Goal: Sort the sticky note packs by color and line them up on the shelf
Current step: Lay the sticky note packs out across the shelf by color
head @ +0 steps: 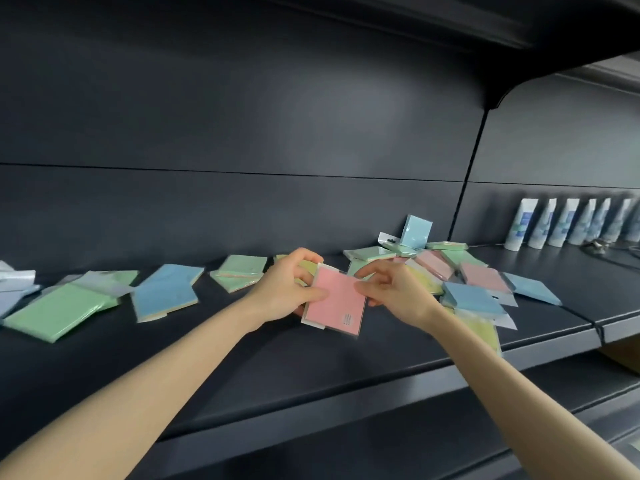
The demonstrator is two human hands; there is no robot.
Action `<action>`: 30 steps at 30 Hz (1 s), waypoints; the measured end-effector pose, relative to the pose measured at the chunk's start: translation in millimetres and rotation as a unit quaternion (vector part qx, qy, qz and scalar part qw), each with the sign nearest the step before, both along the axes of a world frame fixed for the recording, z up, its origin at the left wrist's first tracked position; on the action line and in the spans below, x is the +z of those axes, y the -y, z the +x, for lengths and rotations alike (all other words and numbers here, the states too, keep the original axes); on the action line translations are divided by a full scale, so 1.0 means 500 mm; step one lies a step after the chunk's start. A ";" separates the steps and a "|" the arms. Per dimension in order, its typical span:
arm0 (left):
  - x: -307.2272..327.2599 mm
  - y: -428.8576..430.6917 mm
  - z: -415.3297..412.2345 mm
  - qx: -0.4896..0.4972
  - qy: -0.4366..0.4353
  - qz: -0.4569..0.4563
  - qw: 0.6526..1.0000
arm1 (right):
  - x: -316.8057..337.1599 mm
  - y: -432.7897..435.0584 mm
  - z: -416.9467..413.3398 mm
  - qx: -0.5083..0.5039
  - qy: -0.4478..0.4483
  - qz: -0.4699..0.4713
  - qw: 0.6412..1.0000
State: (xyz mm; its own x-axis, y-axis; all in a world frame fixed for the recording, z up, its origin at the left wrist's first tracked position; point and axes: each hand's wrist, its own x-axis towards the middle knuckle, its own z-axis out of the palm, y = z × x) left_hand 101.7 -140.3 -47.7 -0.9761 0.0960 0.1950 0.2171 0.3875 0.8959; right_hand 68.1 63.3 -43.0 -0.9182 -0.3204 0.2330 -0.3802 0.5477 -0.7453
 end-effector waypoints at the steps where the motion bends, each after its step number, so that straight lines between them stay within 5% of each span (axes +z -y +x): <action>1: 0.002 -0.007 -0.021 -0.002 -0.001 -0.003 1.000 | 0.002 -0.006 -0.018 -0.004 -0.002 0.005 1.000; 16: 0.016 -0.033 -0.330 0.046 -0.066 -0.051 0.995 | 0.033 -0.014 -0.327 -0.032 -0.032 0.075 0.996; 30: -0.016 -0.054 -0.411 0.172 -0.070 -0.102 0.977 | 0.017 -0.007 -0.477 0.062 -0.044 0.142 0.987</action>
State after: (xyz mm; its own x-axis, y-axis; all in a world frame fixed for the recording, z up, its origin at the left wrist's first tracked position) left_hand -103.7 -113.3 -55.8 -0.9223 -0.1833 0.3401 0.1572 0.6261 0.7637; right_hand -170.3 66.6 -34.3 -0.8478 -0.4929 0.1955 -0.5143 0.6745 -0.5296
